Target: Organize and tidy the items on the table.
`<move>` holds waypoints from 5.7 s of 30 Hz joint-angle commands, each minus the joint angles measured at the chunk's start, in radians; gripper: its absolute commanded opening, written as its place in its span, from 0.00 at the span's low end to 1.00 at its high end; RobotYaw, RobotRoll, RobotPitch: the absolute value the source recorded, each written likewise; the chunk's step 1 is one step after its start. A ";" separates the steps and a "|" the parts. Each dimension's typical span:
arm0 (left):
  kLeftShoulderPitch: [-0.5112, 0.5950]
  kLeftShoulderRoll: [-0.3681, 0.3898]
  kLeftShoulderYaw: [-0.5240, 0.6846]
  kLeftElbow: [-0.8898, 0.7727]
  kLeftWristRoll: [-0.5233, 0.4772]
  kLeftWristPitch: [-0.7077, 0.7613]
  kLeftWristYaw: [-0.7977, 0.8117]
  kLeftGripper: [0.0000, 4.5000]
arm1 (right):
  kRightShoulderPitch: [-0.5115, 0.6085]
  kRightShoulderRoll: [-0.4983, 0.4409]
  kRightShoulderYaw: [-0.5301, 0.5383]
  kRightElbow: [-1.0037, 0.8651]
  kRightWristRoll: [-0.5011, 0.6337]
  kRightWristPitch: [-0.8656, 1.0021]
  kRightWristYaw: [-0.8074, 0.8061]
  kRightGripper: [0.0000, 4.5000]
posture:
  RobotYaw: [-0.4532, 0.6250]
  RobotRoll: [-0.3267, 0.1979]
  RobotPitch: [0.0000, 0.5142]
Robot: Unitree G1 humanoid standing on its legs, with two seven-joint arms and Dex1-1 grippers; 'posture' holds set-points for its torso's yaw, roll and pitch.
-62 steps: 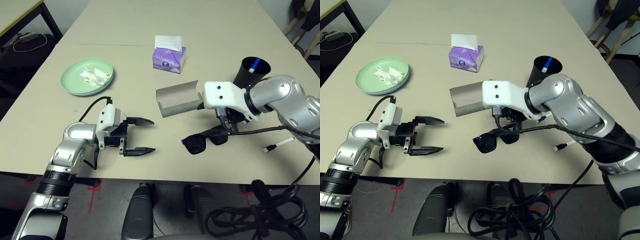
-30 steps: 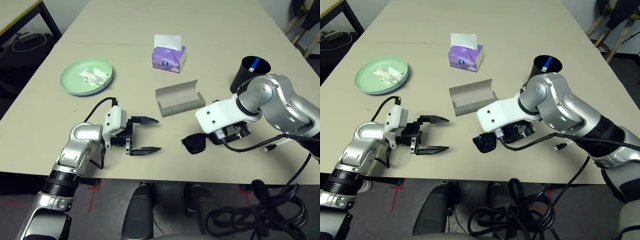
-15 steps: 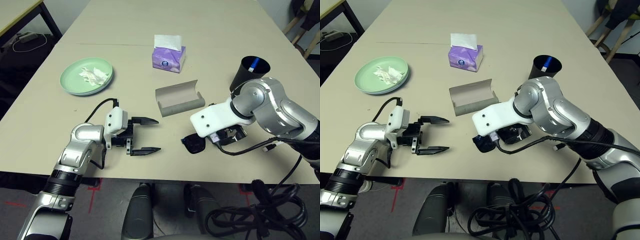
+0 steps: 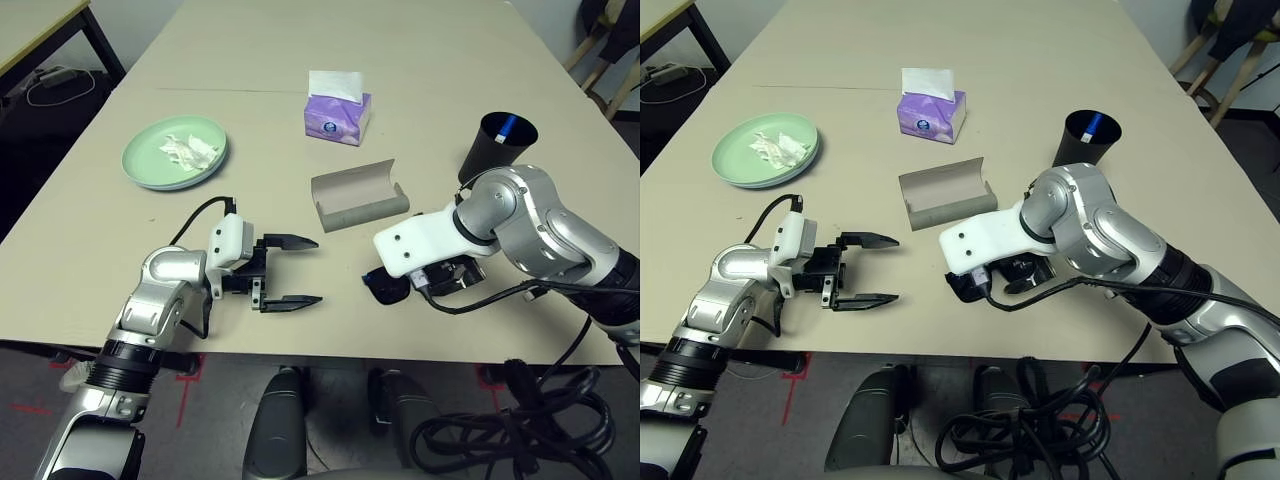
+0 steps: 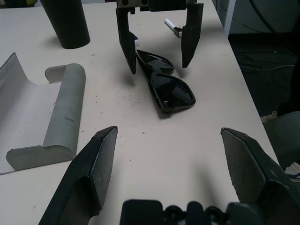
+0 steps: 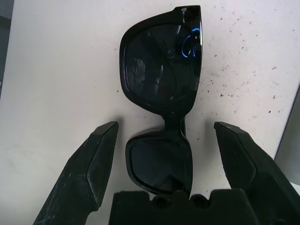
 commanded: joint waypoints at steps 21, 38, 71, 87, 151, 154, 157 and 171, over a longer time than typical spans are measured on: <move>0.023 0.015 -0.008 -0.043 0.003 0.010 0.002 1.00 | 0.000 0.048 0.006 0.082 -0.031 -0.050 -0.021 0.17 | 0.51 0.62 0.30; -0.002 -0.006 0.031 -0.018 -0.010 0.057 0.067 1.00 | -0.177 0.028 -0.113 0.135 0.069 -0.057 0.022 0.10 | 0.50 0.62 0.27; -0.044 -0.001 0.071 -0.030 0.013 0.098 0.237 1.00 | -0.418 0.397 -0.068 0.925 -0.129 -0.504 -0.444 0.10 | 0.56 0.62 0.29; -0.031 0.007 0.071 -0.045 0.009 0.100 0.241 1.00 | -0.376 0.408 -0.068 0.945 -0.160 -0.540 -0.454 0.10 | 0.57 0.62 0.30; -0.100 0.006 0.119 0.171 0.026 -0.009 0.202 1.00 | 0.261 0.435 -0.709 0.379 0.557 -0.176 -0.485 1.00 | 0.49 0.62 0.23; -0.105 -0.007 0.124 0.184 0.028 -0.019 0.216 1.00 | 0.321 0.469 -0.754 0.418 0.616 -0.302 -0.525 1.00 | 0.49 0.62 0.24; -0.109 -0.010 0.136 0.210 0.017 -0.021 0.215 1.00 | 0.364 0.481 -0.768 0.447 0.650 -0.385 -0.549 1.00 | 0.50 0.62 0.24; -0.206 -0.042 0.150 0.447 0.026 -0.139 0.147 1.00 | 0.503 0.321 -0.844 0.596 0.742 -0.707 -0.465 1.00 | 0.47 0.62 0.24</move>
